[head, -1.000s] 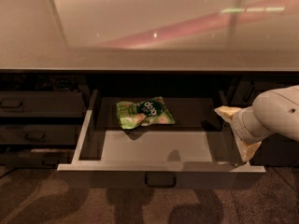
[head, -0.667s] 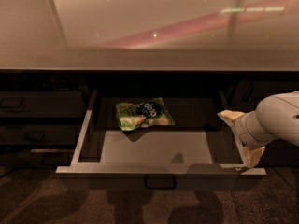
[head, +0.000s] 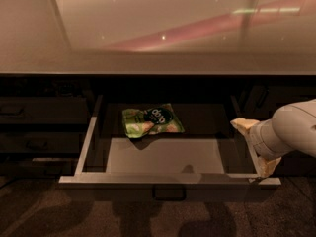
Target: Open top drawer
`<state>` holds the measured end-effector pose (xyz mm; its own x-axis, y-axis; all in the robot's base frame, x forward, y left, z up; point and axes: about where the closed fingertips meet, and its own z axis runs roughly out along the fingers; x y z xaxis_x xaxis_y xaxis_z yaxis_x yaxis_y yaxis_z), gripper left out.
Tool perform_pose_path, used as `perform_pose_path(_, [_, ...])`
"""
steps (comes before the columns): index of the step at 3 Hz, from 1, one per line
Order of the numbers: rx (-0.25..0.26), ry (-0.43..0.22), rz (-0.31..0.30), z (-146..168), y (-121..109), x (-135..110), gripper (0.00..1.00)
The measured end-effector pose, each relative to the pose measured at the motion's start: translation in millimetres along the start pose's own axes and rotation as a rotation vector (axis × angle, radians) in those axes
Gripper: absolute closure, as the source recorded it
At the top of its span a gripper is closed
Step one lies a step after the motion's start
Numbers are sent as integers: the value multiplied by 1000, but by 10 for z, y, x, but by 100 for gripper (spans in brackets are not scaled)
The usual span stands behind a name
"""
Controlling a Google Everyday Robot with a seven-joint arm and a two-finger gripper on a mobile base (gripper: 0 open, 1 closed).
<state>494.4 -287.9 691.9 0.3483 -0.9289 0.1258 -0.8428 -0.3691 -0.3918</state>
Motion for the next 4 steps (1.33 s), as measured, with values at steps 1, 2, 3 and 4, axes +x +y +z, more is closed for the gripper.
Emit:
perform_pose_path(1, [0,0,0,-7,-2,1,0])
perform_pose_path(2, [0,-1,-4,-46,56,-7,0])
perform_pose_path(3, [45,-29,-31,-164,130,-221,0])
perform_pose_path(4, [91,-65,-53,-195,312,-463,0])
